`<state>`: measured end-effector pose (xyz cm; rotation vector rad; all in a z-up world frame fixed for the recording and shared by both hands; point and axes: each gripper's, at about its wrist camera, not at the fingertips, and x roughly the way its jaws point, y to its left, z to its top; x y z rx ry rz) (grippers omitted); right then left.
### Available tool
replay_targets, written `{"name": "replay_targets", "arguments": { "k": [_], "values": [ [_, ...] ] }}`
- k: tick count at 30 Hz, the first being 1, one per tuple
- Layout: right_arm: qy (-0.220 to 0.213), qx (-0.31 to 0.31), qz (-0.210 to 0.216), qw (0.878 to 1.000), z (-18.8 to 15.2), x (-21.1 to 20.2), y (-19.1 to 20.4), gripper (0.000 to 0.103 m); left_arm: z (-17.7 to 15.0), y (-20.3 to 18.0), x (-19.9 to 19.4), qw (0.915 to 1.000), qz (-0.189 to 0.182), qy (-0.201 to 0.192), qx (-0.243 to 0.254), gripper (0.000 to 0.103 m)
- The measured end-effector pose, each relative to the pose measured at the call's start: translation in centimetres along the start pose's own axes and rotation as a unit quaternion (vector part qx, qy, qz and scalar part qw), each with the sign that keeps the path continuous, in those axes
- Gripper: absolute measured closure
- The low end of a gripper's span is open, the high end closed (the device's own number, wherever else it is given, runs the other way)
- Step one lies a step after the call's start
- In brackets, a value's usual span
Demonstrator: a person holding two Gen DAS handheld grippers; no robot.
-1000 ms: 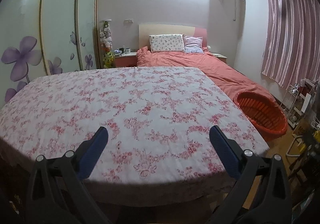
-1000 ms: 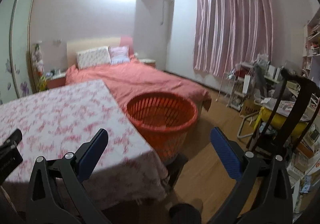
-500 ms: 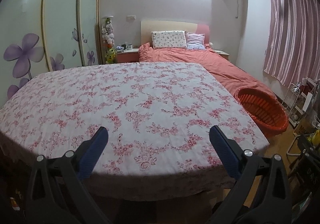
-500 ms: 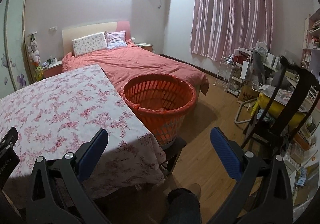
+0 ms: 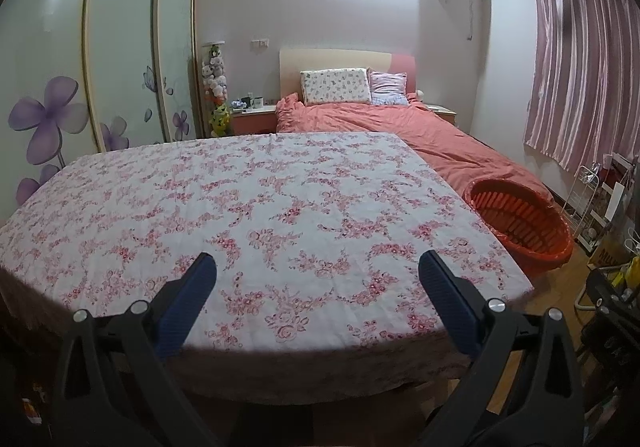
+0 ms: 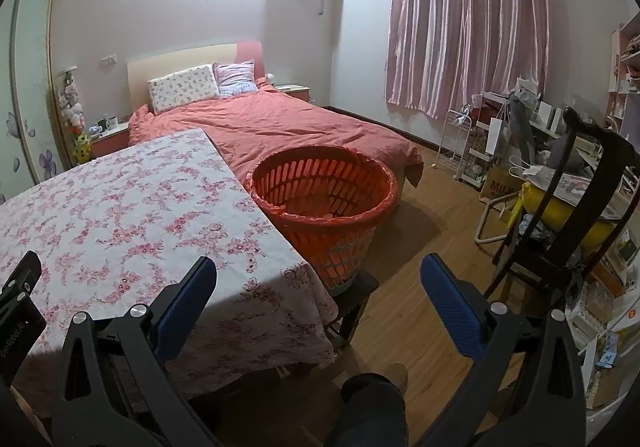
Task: Collect trash
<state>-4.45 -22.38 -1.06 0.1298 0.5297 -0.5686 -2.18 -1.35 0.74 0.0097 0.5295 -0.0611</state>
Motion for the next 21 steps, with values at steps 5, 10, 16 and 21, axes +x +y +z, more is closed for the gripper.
{"name": "replay_targets", "arguments": {
  "k": [5, 10, 16, 21],
  "values": [
    [-0.004, 0.003, 0.005, 1.000, 0.1, -0.1, -0.2, 0.002, 0.3, -0.2, -0.4, 1.0000, -0.002, -0.003, 0.001, 0.004],
    [-0.009, 0.004, 0.007, 1.000, 0.3, -0.3, -0.2, 0.002, 0.5, -0.5, -0.7, 1.0000, -0.003, -0.007, 0.002, 0.004],
    [-0.014, 0.007, 0.008, 1.000, 0.4, -0.5, -0.2, 0.002, 0.6, -0.8, -1.1, 0.9999, -0.007, -0.012, 0.006, 0.004],
    [-0.019, 0.010, 0.010, 1.000, 0.4, -0.7, -0.4, 0.002, 0.7, -1.1, -1.1, 0.9998, -0.013, -0.012, 0.010, 0.004]
  ]
}}
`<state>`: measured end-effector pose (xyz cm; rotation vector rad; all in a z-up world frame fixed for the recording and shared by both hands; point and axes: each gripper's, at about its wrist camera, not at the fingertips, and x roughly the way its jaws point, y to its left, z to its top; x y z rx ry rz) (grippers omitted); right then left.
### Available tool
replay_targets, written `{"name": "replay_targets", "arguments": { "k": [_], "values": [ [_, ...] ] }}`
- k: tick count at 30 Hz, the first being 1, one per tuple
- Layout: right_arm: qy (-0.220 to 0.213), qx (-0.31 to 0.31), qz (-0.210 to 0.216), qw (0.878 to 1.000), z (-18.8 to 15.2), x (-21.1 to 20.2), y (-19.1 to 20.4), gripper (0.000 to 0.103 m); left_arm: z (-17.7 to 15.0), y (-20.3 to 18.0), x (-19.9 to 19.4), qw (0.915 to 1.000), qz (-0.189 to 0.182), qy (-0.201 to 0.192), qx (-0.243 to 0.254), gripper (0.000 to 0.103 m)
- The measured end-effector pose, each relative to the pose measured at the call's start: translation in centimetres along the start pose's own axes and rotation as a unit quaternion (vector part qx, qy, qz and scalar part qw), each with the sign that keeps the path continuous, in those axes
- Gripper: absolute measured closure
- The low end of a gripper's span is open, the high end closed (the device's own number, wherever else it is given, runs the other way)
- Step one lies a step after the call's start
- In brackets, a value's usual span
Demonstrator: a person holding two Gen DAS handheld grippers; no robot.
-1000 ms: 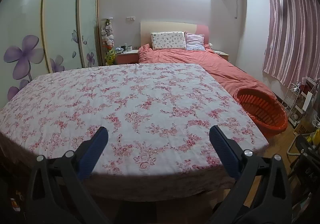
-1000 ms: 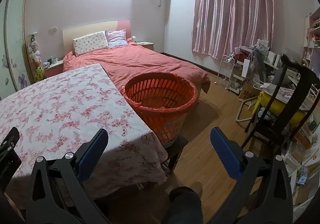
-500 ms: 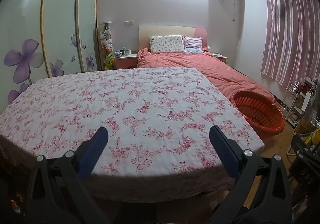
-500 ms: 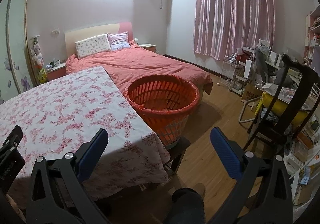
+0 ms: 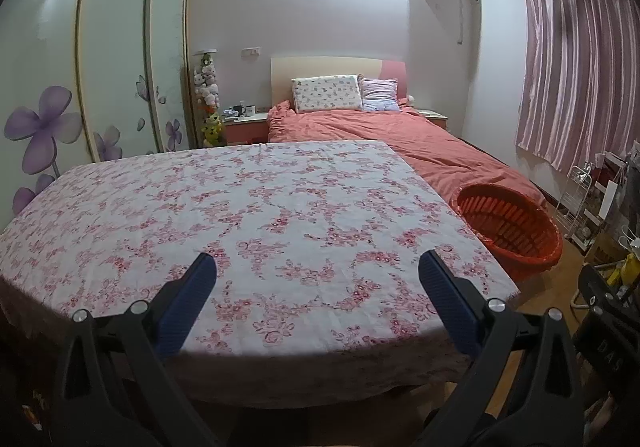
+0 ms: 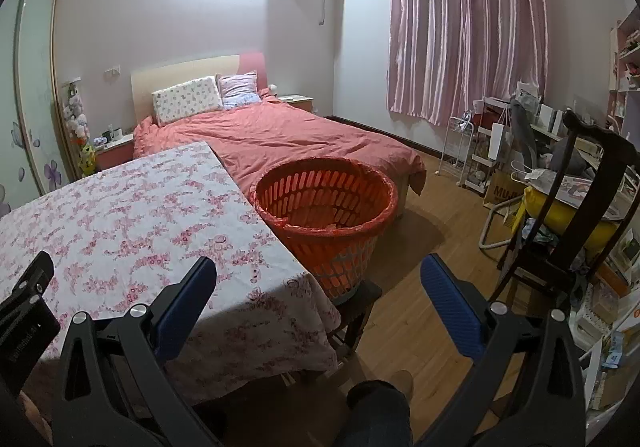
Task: Collect trash
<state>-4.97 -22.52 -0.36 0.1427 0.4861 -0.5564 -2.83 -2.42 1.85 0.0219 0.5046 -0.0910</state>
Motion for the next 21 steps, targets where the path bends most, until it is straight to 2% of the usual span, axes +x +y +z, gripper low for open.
{"name": "replay_targets", "arguments": {
  "k": [21],
  "values": [
    [-0.004, 0.002, 0.001, 1.000, 0.08, -0.12, -0.34, 0.002, -0.07, -0.21, 0.05, 1.0000, -0.002, 0.002, 0.000, 0.004]
  ]
}}
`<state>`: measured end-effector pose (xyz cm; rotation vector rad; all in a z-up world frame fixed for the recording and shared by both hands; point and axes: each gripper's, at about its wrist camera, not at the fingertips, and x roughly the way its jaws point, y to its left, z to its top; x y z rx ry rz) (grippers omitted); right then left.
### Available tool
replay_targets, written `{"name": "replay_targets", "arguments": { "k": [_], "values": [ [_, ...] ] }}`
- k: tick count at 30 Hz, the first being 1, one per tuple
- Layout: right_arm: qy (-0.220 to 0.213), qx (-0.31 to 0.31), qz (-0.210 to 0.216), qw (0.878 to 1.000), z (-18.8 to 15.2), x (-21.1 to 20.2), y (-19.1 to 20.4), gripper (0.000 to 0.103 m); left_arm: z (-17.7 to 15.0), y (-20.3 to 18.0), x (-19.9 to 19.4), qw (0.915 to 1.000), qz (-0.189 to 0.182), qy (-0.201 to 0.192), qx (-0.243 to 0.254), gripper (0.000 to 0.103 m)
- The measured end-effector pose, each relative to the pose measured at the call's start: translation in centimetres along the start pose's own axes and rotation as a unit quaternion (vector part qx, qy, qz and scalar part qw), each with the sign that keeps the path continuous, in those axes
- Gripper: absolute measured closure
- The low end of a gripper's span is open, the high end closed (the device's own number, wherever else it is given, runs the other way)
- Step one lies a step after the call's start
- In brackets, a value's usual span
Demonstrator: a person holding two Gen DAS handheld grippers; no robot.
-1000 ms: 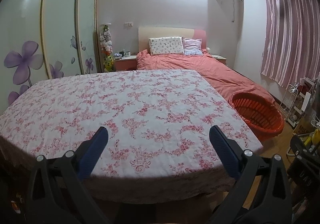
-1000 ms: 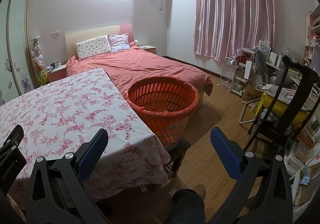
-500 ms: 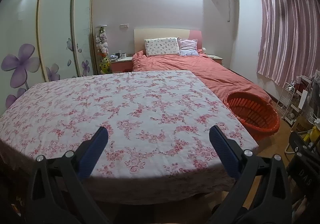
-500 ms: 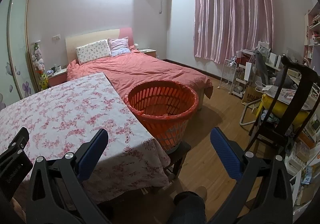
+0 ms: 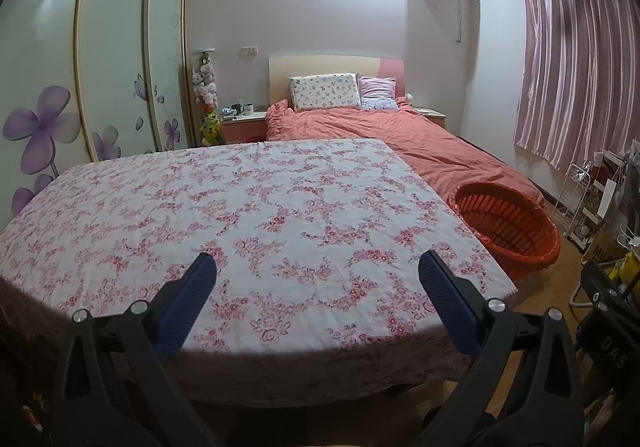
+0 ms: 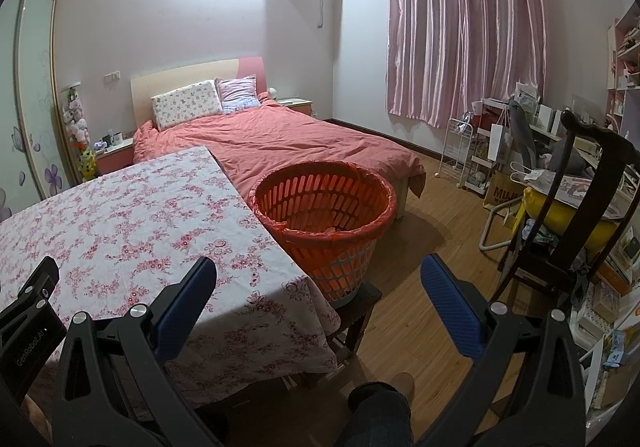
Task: Collect trash
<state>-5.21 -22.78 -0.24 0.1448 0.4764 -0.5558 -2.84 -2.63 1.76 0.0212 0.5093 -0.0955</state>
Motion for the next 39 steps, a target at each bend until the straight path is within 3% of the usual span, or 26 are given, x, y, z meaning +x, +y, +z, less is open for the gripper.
{"name": "replay_targets", "arguments": {
  "k": [39],
  "values": [
    [0.001, 0.000, 0.000, 1.000, 0.09, -0.02, -0.02, 0.002, -0.26, 0.55, 0.13, 1.0000, 0.003, 0.006, -0.004, 0.004]
  ]
}}
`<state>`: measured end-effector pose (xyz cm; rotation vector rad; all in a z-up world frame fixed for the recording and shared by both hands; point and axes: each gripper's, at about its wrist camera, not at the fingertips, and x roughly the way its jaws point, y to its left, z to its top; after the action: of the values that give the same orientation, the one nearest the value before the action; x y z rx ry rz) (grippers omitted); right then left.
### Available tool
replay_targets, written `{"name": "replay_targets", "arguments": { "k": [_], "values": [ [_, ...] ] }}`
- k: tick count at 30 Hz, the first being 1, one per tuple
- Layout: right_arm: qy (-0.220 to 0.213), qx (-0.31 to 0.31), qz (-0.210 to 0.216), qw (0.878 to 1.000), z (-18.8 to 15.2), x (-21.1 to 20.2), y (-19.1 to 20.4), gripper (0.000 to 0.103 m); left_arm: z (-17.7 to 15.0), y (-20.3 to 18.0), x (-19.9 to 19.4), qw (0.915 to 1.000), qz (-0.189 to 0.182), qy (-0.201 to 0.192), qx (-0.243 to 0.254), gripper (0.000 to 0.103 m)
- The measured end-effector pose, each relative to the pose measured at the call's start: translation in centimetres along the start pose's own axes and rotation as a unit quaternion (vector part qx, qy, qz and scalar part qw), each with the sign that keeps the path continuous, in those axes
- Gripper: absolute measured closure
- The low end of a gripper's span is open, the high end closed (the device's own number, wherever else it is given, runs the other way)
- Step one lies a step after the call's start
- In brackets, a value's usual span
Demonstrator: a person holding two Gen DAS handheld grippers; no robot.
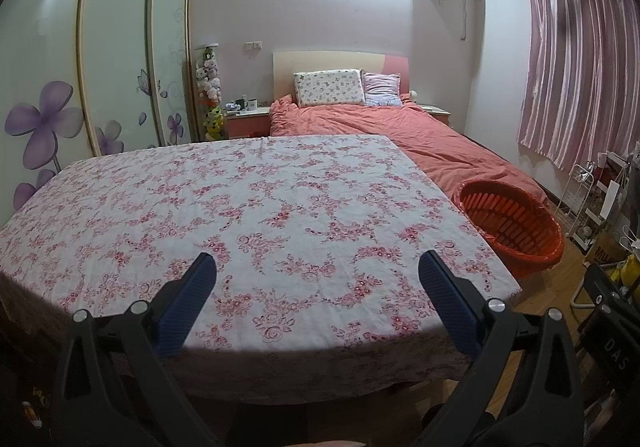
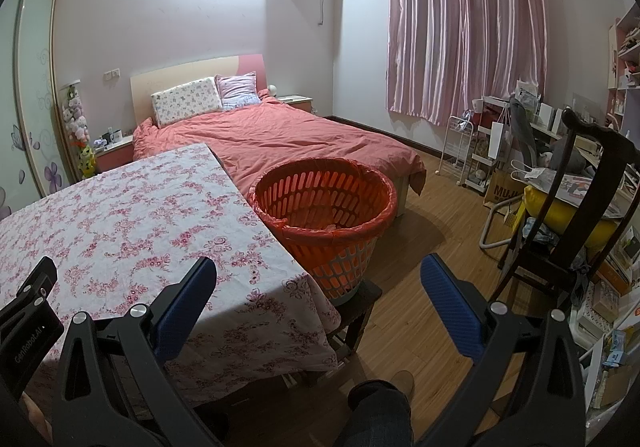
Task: Collect trash
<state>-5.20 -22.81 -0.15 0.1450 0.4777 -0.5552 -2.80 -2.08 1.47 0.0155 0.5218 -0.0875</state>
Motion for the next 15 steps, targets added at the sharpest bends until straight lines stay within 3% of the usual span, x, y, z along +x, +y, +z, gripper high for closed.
{"name": "replay_targets", "arguments": {
  "k": [15],
  "values": [
    [0.001, 0.000, 0.000, 1.000, 0.04, 0.04, 0.04, 0.002, -0.10, 0.26, 0.08, 1.0000, 0.002, 0.002, 0.001, 0.004]
  ]
}}
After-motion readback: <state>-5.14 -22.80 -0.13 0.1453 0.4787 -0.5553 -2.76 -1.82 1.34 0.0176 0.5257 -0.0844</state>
